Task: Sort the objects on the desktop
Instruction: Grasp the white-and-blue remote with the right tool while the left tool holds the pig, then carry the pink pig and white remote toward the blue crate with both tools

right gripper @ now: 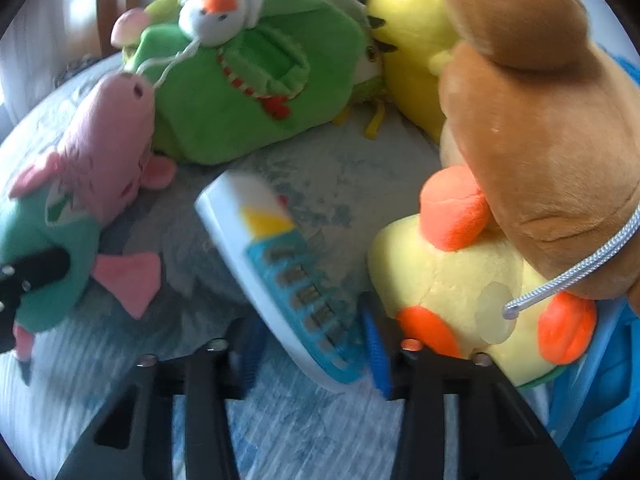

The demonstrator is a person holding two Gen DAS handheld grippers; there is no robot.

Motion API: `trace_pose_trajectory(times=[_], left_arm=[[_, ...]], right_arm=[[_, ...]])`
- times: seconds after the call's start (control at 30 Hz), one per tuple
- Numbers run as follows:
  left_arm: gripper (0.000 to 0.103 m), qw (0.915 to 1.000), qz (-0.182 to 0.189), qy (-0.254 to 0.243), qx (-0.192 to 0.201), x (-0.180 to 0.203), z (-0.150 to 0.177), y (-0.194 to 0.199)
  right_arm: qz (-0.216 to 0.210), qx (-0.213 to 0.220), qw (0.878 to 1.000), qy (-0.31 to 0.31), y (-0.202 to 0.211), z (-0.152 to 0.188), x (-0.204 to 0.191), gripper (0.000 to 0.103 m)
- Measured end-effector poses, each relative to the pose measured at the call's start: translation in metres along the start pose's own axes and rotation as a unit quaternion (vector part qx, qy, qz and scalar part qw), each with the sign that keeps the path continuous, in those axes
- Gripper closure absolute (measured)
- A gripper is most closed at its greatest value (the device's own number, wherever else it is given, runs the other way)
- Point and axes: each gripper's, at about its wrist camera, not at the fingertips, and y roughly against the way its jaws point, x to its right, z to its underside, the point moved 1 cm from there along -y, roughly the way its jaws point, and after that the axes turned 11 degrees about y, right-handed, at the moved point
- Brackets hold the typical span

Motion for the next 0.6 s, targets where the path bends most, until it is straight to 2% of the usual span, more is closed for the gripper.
trace_pose_trajectory(times=[0.1, 0.23, 0.43, 0.53, 0.6], left_arm=[[0.037, 1.0000, 0.006, 0.002, -0.003, -0.002, -0.001, 0.010], [0.037, 0.9999, 0.012, -0.001, -0.011, 0.000, 0.000, 0.016], [0.021, 0.9995, -0.002, -0.005, -0.030, 0.004, -0.005, -0.005], [0.016, 0.9992, -0.006, -0.014, -0.036, 0.010, -0.004, -0.016], [0.016, 0.9992, -0.008, -0.016, -0.035, 0.011, -0.002, -0.019]], right_arm=[[-0.031, -0.003, 0.999, -0.021, 0.007, 0.005, 0.006, 0.076], [-0.067, -0.013, 0.997, -0.043, 0.022, 0.015, 0.008, 0.077], [-0.075, -0.029, 0.994, -0.069, 0.019, 0.022, 0.023, 0.077], [-0.074, -0.028, 0.994, -0.076, 0.013, 0.018, 0.030, 0.073], [-0.074, -0.028, 0.994, -0.075, 0.009, 0.016, 0.032, 0.066]])
